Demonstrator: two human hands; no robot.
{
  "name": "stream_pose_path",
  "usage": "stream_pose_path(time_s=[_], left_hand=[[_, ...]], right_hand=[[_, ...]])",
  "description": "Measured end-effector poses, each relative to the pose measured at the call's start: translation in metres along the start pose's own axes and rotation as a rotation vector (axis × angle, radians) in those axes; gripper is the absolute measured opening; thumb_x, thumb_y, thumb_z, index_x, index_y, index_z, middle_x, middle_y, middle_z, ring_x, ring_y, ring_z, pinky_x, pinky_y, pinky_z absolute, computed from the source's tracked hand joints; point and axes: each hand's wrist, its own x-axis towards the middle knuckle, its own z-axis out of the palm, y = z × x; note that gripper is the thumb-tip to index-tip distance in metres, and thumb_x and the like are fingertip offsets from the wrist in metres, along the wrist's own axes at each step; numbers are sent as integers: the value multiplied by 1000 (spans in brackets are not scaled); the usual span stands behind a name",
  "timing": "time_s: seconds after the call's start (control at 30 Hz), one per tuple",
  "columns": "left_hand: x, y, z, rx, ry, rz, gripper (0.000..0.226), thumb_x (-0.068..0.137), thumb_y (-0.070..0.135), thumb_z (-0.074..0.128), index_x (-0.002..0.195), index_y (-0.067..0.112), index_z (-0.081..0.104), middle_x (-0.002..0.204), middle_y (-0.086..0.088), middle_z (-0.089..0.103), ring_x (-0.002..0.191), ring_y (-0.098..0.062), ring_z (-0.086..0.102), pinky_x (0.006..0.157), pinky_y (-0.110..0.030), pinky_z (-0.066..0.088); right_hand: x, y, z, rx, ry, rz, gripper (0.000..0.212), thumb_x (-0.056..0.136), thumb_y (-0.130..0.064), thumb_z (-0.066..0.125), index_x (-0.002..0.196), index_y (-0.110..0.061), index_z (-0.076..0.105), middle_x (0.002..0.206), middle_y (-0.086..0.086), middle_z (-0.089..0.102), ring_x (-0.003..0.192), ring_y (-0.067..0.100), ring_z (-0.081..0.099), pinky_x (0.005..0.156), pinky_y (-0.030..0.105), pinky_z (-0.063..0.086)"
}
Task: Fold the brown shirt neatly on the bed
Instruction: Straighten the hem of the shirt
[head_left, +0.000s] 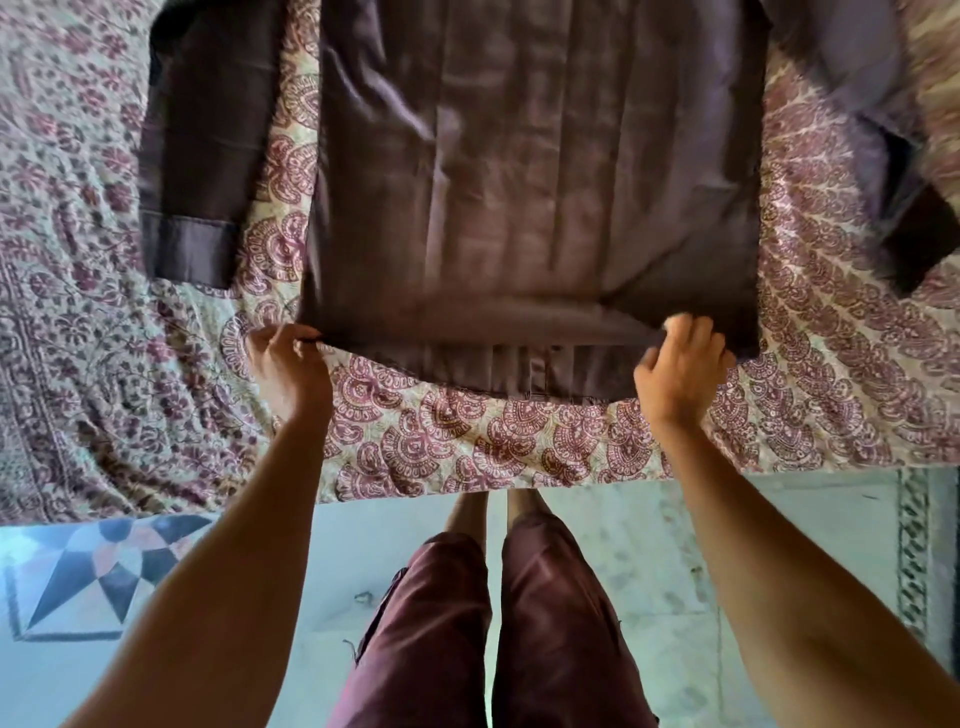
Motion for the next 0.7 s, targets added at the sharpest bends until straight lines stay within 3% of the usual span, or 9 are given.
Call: stream_pose_path(time_s=[0.17, 0.27, 0.37, 0.5, 0.57, 0.7], left_hand=[[-4, -8, 0, 62, -53, -15, 30, 77, -1, 52, 93, 15, 72, 115, -7, 56, 103, -29, 54, 74, -30, 38], [2, 0, 2, 28, 3, -106, 37, 73, -2, 45, 95, 12, 72, 115, -12, 59, 103, -32, 56, 74, -30, 38], [10, 6, 5, -66, 71, -122, 32, 79, 7, 43, 100, 9, 68, 109, -17, 64, 101, -33, 56, 75, -35, 40], [13, 11, 12, -72, -22, -75, 32, 83, 18, 51, 110, 3, 57, 114, -22, 61, 108, -35, 53, 86, -38, 39], [11, 15, 11, -78, -34, -126, 31, 84, 19, 54, 110, 3, 56, 114, -22, 62, 108, -36, 55, 87, -37, 41], [11, 21, 11, -170, -56, -269, 32, 84, 25, 61, 104, 0, 63, 108, -22, 65, 103, -35, 60, 90, -38, 46]], right_hand=[[-55, 49, 22, -91, -50, -91, 32, 57, -3, 71, 83, -10, 53, 88, 20, 54, 82, 37, 53, 76, 47, 44], [-65, 60, 27, 25, -17, -2, 18, 69, -11, 54, 86, -7, 55, 93, 22, 55, 85, 39, 53, 72, 44, 41], [-56, 54, 28, 339, 45, 253, 30, 76, -14, 41, 99, -1, 56, 102, 24, 54, 90, 40, 53, 72, 43, 41], [-17, 42, 26, 751, 116, 647, 51, 87, -34, 41, 125, 0, 43, 121, 22, 52, 104, 35, 54, 76, 35, 40], [0, 37, 24, 864, 139, 798, 56, 90, -42, 47, 130, -4, 38, 122, 17, 54, 103, 30, 56, 73, 31, 39], [24, 43, 25, 900, 191, 1005, 56, 86, -40, 60, 129, -10, 39, 128, 15, 51, 99, 24, 57, 75, 33, 45]])
